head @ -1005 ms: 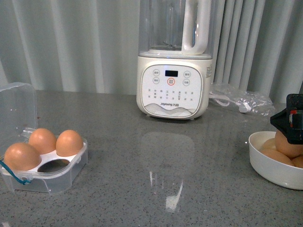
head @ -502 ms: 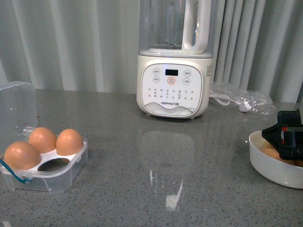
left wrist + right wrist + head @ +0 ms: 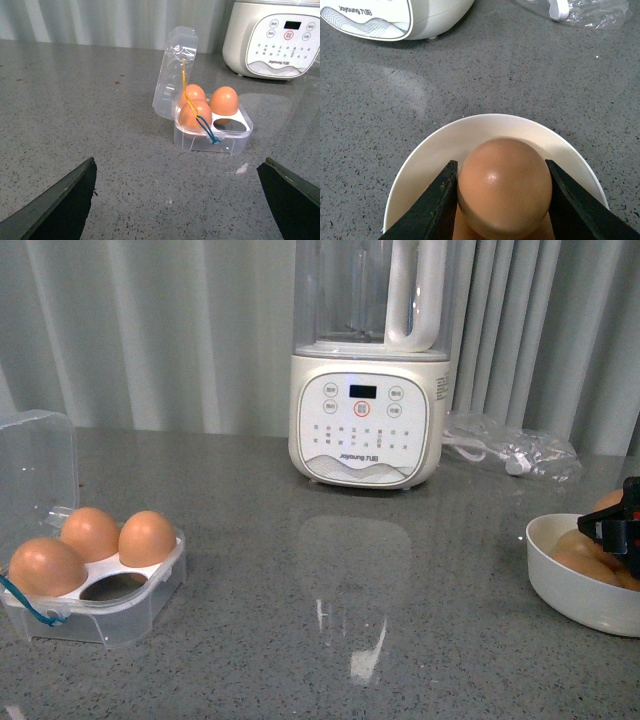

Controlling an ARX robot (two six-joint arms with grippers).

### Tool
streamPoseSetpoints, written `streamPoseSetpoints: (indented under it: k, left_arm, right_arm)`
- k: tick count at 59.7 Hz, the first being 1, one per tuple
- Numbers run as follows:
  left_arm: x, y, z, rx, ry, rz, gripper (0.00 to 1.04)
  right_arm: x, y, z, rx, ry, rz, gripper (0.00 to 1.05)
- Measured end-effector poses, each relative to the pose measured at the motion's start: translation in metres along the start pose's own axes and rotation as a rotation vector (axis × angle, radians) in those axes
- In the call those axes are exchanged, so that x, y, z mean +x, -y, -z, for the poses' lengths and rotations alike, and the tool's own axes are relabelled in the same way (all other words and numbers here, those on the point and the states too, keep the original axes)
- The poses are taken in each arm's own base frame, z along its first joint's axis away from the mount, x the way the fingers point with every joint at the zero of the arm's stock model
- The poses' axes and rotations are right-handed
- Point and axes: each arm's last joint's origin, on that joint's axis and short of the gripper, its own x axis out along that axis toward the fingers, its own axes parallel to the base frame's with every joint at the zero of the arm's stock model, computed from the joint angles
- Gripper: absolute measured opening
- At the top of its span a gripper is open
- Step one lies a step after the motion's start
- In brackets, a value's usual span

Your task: Put egg into box

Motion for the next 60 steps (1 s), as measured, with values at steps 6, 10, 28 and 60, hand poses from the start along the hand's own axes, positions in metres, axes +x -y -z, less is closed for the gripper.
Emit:
streamPoseSetpoints:
  k: [6,10,28,60]
  left_arm:
    - [0.000,0.000,0.000,0.000,0.000,0.000,0.98]
    - [0.000,0.000,0.000,0.000,0.000,0.000,0.98]
    - [0.000,0.000,0.000,0.000,0.000,0.000,0.98]
    - [0.000,0.000,0.000,0.000,0.000,0.000,0.98]
  right_arm:
    - [-0.006,-0.002,-0.006,-0.011,0.017,-0.003,0.43]
    - [-0.014,-0.003,-0.013,-0.019,0.041,-0.008,0.43]
    - [-0.041,-0.041,-0.064,-0.073,0.179,-0.101,0.43]
    - [-0.062,-0.183,-0.044,-0.186,0.140,-0.572,0.43]
